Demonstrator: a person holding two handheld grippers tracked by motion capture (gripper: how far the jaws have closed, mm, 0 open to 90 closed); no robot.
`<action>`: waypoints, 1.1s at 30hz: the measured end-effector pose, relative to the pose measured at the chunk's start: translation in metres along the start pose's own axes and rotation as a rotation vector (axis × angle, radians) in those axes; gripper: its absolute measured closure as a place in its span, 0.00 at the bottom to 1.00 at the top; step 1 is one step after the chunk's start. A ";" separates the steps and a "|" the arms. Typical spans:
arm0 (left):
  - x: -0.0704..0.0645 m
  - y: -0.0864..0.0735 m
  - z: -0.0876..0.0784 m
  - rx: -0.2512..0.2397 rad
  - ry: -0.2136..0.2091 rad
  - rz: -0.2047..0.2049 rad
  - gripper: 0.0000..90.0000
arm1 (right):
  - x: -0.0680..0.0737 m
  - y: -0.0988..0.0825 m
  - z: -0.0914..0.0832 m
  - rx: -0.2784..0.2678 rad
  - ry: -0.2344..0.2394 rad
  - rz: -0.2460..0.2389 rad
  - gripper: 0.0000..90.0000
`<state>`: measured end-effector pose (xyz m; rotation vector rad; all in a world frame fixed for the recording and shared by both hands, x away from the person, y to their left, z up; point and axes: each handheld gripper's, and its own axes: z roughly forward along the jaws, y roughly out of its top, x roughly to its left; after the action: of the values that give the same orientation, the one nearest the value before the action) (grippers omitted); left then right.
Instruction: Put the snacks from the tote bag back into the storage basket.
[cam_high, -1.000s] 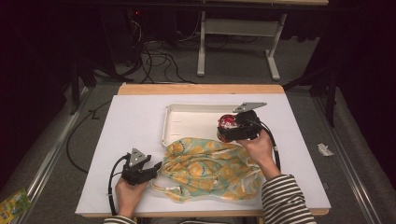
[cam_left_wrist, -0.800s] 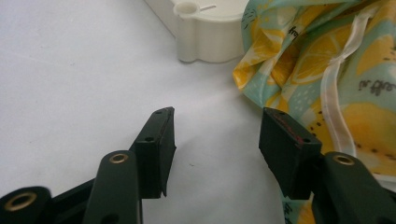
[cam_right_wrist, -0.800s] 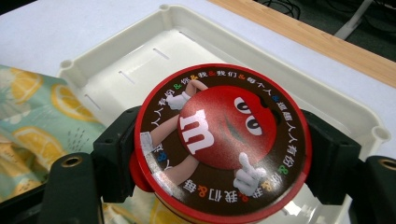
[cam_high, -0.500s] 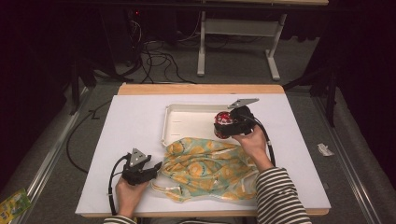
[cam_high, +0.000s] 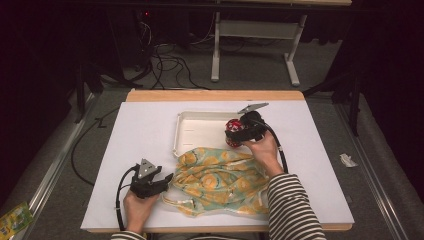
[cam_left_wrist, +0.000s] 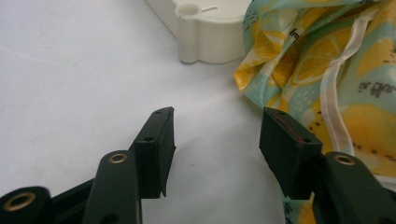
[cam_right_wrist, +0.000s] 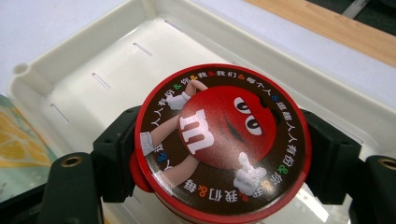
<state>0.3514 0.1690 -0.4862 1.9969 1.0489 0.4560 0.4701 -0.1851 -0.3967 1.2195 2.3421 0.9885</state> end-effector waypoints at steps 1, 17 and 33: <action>0.000 0.000 0.000 0.000 0.000 0.000 0.51 | -0.001 0.000 0.002 0.005 0.000 0.005 0.29; 0.000 0.000 0.000 0.002 0.001 0.004 0.51 | -0.004 -0.004 0.026 0.068 -0.023 0.014 0.28; 0.000 0.000 0.000 0.003 0.000 0.006 0.51 | 0.003 -0.005 0.031 0.063 -0.041 -0.011 0.26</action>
<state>0.3511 0.1686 -0.4861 2.0033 1.0440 0.4583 0.4830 -0.1716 -0.4217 1.2366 2.3619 0.8834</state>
